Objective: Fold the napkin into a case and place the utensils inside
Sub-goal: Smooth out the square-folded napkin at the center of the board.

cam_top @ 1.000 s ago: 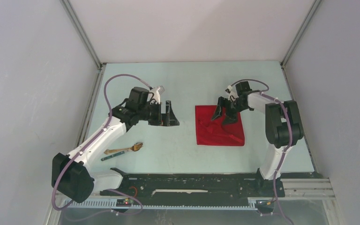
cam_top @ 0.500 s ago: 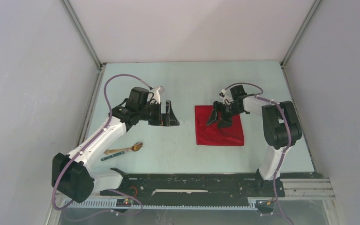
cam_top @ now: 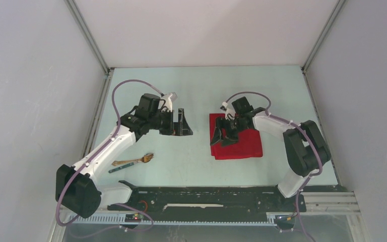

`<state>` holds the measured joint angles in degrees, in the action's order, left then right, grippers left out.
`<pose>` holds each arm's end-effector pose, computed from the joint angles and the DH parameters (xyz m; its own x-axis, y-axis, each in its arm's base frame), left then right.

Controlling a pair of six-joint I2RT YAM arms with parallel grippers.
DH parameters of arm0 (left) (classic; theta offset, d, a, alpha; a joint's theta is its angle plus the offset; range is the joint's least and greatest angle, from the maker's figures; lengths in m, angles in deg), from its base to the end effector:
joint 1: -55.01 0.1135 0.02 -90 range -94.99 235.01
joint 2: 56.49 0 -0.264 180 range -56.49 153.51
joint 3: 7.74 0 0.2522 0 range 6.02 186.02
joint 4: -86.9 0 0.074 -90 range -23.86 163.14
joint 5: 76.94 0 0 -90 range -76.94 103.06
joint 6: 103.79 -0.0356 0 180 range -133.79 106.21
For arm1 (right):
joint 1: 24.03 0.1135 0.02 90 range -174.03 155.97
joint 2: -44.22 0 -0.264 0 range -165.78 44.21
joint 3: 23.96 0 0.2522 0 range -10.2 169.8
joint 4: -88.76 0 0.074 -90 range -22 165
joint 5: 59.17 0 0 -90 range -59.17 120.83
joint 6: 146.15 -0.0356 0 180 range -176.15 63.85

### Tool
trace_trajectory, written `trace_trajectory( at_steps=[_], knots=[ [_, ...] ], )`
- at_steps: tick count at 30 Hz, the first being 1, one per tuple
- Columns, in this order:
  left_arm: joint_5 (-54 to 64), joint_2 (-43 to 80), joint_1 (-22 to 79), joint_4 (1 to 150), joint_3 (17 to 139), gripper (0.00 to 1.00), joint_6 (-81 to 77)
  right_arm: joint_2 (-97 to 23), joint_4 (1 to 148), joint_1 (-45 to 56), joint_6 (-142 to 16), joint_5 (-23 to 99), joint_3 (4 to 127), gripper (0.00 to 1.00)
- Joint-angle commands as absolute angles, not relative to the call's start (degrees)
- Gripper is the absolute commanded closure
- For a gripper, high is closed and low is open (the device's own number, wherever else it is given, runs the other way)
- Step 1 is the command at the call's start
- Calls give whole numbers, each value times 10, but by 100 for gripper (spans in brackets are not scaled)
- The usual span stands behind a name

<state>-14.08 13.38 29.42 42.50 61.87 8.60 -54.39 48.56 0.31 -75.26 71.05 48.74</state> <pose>0.2243 -0.1254 0.2859 -0.8440 0.0284 -0.5355 0.3845 0.7282 -0.5674 0.2888 0.1559 0.1718 -0.9682 -0.1636 -0.1894 -0.2498 0.6789 0.6904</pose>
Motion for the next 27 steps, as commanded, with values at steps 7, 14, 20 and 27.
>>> trace_trajectory(
  at_steps=[7, 14, 20, 27],
  knots=[
    [-177, 165, 273, 477, 601, 3, 141, -397, 486, -29, -787, 603, 417, 24],
    [-196, 231, 196, 697, 544, 19, 357, -375, 445, 39, -821, 437, 421, 36],
    [-148, 193, 199, 693, 529, 19, 364, -460, 351, 153, -865, 268, 491, 47],
    [-90, 104, 203, 618, 493, 19, 327, -521, 334, 229, -875, 258, 540, 51]
  ],
)
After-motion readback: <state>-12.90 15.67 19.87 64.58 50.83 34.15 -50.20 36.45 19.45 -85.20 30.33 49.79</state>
